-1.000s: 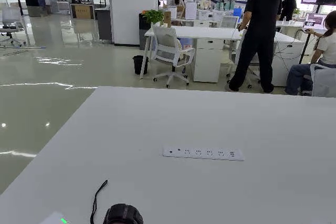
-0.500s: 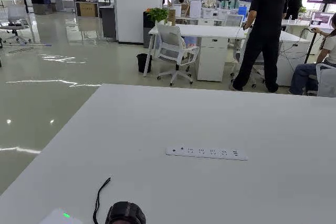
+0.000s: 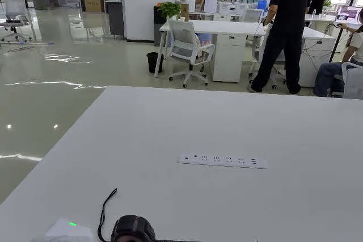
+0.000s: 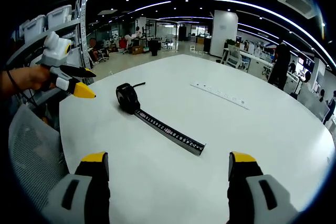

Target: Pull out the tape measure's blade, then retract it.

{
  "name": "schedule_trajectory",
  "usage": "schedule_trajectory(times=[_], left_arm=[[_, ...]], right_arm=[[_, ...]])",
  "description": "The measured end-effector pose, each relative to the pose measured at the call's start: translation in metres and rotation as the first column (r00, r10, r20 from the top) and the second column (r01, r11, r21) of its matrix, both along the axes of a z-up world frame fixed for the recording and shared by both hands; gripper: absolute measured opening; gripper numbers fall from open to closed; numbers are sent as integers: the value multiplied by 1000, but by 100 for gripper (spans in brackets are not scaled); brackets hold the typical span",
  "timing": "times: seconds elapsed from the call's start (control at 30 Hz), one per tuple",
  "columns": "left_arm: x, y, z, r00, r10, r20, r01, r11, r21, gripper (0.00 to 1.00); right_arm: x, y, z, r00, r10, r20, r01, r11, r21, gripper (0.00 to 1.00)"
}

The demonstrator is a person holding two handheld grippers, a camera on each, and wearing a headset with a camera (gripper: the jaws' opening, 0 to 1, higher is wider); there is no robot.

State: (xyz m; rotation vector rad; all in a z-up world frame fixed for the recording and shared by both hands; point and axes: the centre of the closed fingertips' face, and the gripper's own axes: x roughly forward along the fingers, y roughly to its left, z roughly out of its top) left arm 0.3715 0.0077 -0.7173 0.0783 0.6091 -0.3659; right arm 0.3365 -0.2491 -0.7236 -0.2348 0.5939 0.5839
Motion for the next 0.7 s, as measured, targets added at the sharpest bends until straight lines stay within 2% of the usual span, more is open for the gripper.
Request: schedule_trajectory(times=[0.13, 0.2, 0.3, 0.37, 0.43, 0.53, 0.7], left_arm=[[4, -2, -4, 1000, 2, -11, -2, 1000, 12, 98], [7, -2, -7, 1000, 7, -16, -7, 1000, 11, 97], [11, 0, -9, 999, 24, -20, -24, 1000, 17, 97], [13, 2, -11, 999, 42, -24, -41, 999, 18, 97], [15, 4, -14, 998, 52, -28, -52, 998, 20, 97], [18, 4, -17, 998, 57, -31, -57, 998, 19, 96], [24, 3, -21, 997, 59, -39, -58, 998, 27, 97]], right_arm=[[3, -1, -1, 1000, 11, -6, -11, 1000, 9, 96], [10, -3, 4, 999, 17, 50, -17, 1000, -3, 92], [14, -5, 2, 999, 18, 27, -19, 1000, 15, 93], [18, -6, 5, 997, 42, 68, -41, 999, -5, 92], [20, -6, 4, 997, 54, 63, -54, 999, -2, 92], [25, -6, 2, 993, 95, 72, -94, 995, -26, 91], [27, -2, -1, 981, 182, 70, -180, 983, -37, 86]])
